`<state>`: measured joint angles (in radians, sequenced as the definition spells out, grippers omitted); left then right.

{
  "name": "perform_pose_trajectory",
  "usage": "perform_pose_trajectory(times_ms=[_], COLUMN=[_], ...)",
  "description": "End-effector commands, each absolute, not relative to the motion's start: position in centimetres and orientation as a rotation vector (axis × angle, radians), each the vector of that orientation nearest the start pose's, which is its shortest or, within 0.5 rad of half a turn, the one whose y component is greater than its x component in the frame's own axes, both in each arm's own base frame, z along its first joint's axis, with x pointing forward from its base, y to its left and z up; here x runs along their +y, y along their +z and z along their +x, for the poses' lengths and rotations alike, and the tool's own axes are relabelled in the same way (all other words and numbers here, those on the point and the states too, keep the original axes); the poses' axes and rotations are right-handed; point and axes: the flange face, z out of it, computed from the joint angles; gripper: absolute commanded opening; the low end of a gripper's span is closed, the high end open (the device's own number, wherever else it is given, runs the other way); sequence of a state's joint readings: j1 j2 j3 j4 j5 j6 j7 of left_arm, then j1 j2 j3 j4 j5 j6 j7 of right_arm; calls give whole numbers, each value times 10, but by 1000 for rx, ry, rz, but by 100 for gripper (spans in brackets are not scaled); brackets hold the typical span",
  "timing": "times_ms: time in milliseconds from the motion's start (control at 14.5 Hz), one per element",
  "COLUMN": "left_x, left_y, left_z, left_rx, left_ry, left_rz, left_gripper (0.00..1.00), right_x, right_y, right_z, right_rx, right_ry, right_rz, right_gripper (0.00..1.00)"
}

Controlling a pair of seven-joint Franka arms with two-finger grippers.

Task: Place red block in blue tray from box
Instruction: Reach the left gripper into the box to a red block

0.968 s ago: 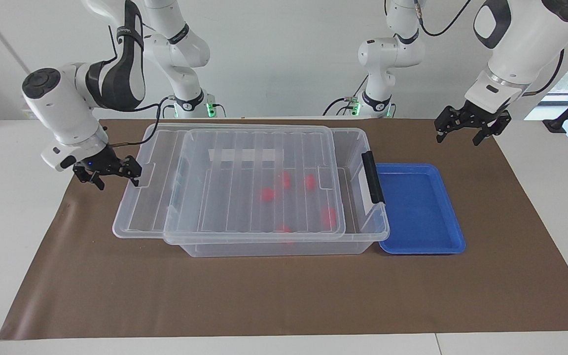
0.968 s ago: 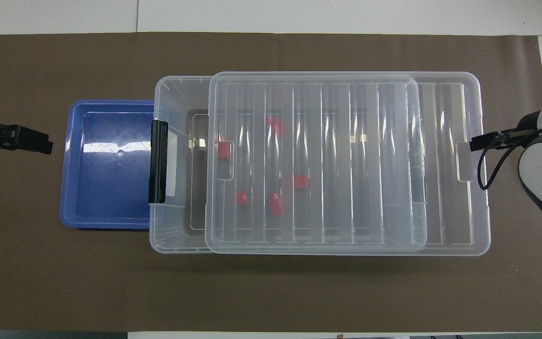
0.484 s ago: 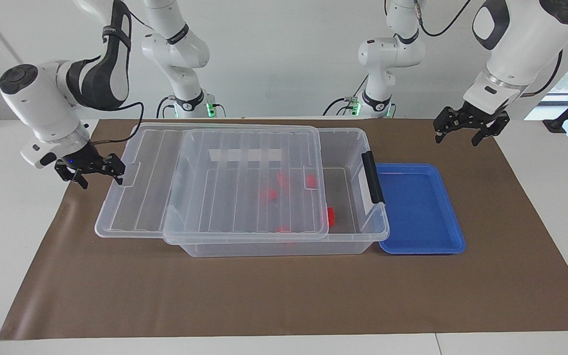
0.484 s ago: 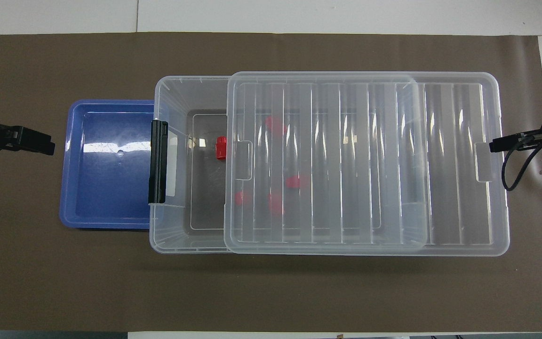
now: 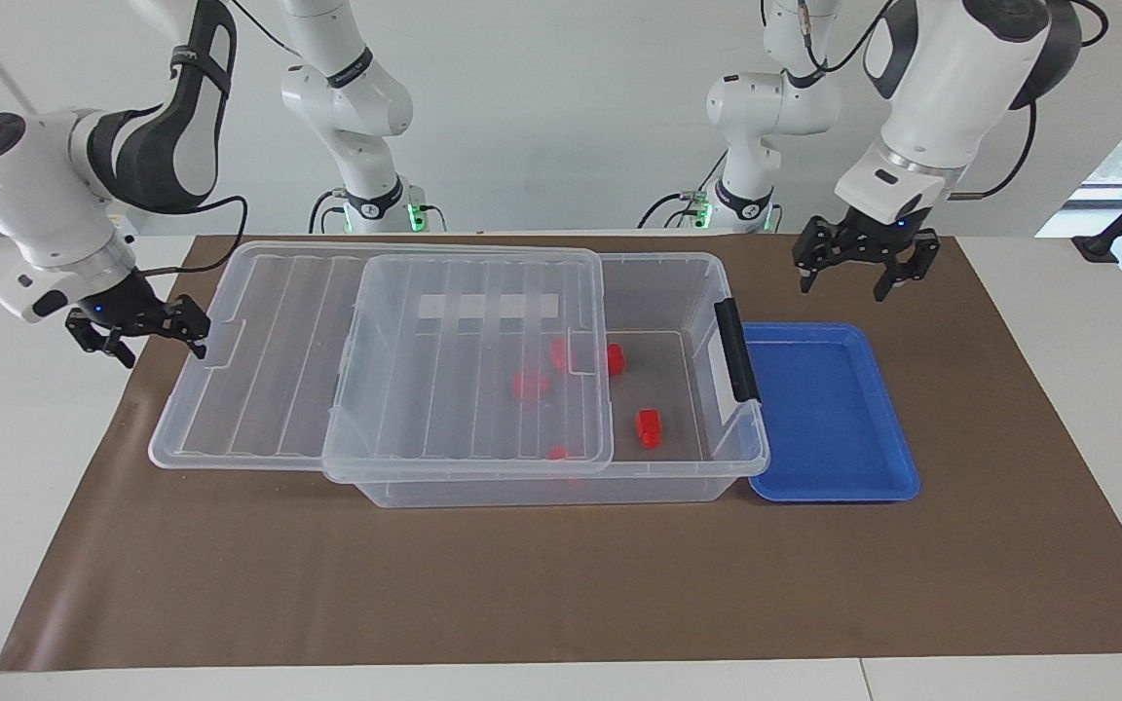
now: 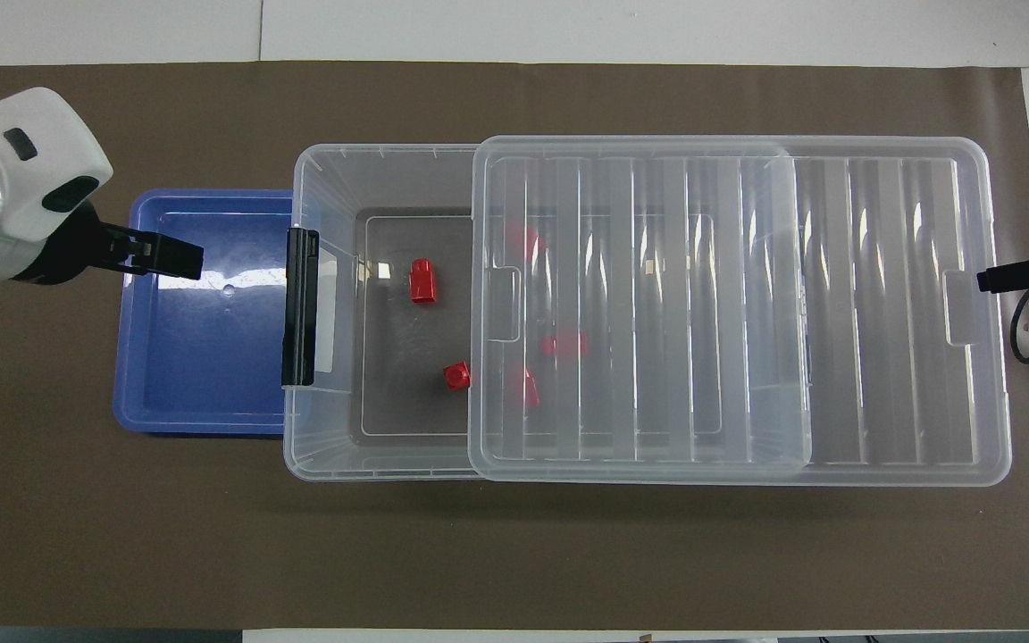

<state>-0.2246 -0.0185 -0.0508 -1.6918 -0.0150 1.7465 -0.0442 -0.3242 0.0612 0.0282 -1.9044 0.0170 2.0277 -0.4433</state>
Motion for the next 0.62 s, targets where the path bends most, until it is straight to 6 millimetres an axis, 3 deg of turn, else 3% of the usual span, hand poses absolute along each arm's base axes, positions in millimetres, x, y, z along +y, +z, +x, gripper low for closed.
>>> perform_pose_trajectory(times_ms=[0,277,553], left_x=[-207,-284,-320], left_y=[562,504,433], left_z=[518,511,519], left_rx=[321,289,173], left_ry=[-128,-163,-198], left_rz=[-3165,-3170,-3162], left_gripper=[100,100,100], right_x=[-183,-183,-184], right_y=[472,472,470], right_z=[559,559,558], right_rx=[-254,-262,-260], right_ry=[-118,-114,-113], right_rz=[-3153,-3159,-3161], right_gripper=[100,100,100])
